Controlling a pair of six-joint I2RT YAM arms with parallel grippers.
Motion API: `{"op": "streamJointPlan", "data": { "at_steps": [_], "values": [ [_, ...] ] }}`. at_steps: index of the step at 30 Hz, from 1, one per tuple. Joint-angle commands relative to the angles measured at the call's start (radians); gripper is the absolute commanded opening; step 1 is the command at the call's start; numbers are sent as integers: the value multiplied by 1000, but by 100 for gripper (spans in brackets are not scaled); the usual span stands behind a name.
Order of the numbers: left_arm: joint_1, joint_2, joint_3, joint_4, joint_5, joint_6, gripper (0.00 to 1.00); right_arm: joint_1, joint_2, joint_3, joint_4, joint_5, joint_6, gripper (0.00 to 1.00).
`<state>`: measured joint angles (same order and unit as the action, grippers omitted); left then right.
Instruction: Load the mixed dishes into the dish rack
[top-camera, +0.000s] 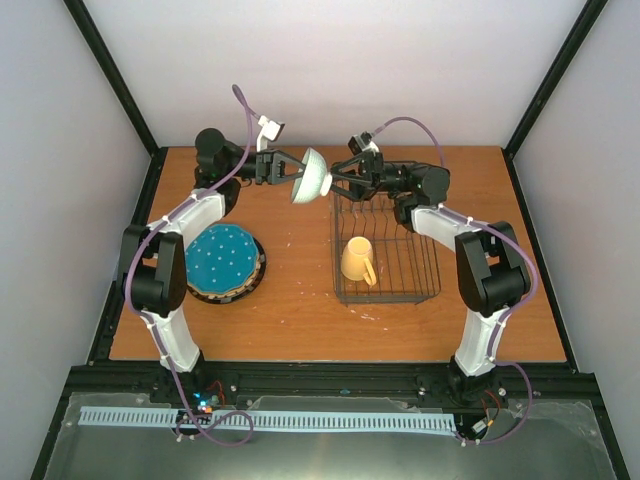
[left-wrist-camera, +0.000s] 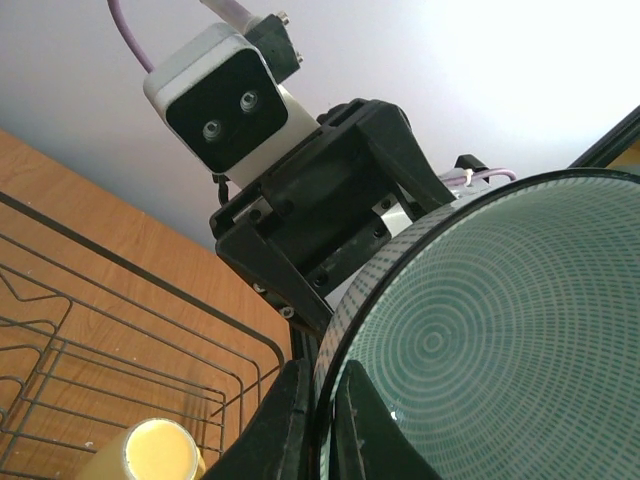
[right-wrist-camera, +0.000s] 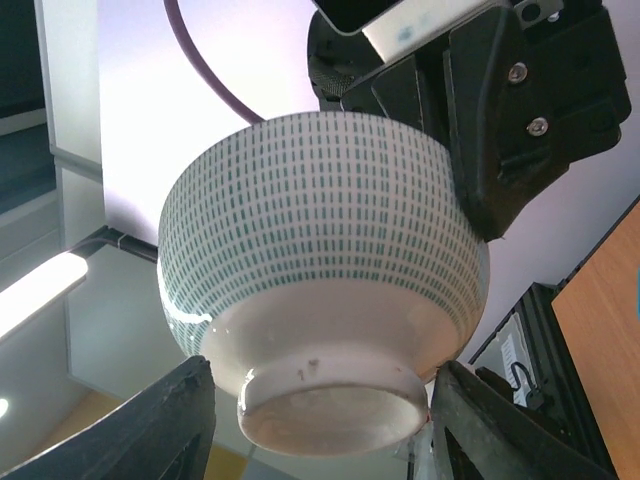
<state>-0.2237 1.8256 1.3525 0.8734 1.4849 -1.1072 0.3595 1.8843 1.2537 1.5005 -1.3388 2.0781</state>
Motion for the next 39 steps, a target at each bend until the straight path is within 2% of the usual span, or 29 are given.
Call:
{"op": "streamJointPlan", "data": {
  "at_steps": [1,12,31,39],
  "values": [
    [-4,-53,23,-23,3,43,1,-8,9,18,176,17,31,59],
    [-3,-16,78,-34,-2,50,1,-3,-30,-21,176,-7,34,62],
    [-3,-24,50,-49,-22,72,1,36,16,73,177,3,61,63],
    [-3,-21,53,-59,-27,81,1,38,8,57,176,12,54,58]
  ]
}}
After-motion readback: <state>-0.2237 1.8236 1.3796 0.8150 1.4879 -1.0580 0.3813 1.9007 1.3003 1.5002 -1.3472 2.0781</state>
